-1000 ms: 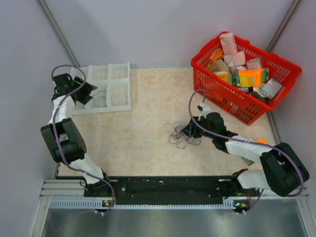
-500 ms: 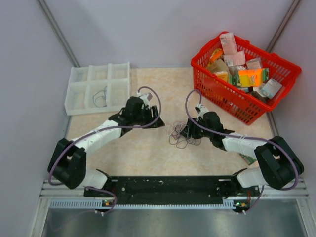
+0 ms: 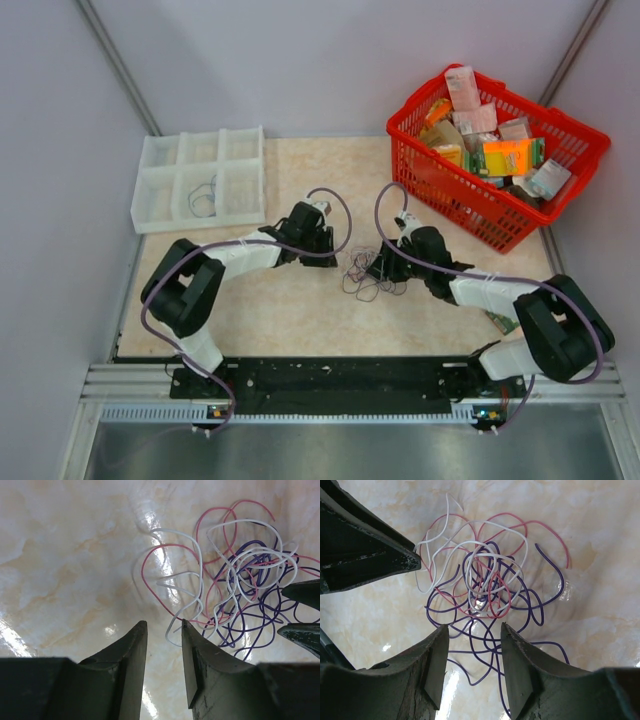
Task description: Untangle the cables
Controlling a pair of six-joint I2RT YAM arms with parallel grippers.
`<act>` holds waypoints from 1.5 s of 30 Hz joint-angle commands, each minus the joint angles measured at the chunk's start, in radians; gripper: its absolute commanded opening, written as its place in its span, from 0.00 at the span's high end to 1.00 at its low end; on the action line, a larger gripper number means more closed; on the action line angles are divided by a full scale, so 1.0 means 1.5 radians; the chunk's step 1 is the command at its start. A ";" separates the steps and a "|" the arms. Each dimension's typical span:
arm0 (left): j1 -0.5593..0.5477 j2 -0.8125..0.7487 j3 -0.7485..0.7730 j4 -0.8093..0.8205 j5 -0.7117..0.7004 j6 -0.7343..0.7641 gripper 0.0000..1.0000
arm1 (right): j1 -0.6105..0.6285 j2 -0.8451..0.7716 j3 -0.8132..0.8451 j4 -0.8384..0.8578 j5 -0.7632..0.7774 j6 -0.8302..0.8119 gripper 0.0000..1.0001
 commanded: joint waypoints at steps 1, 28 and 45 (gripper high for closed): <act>-0.003 0.014 0.014 0.046 0.021 -0.016 0.64 | 0.005 0.006 0.026 0.021 -0.010 0.001 0.55; -0.011 -0.525 0.242 -0.274 -0.079 0.107 1.00 | 0.005 0.078 0.087 -0.097 0.139 0.022 1.00; -0.011 -0.629 0.423 -0.395 -0.372 0.160 1.00 | -0.020 0.063 0.085 -0.156 0.267 0.048 1.00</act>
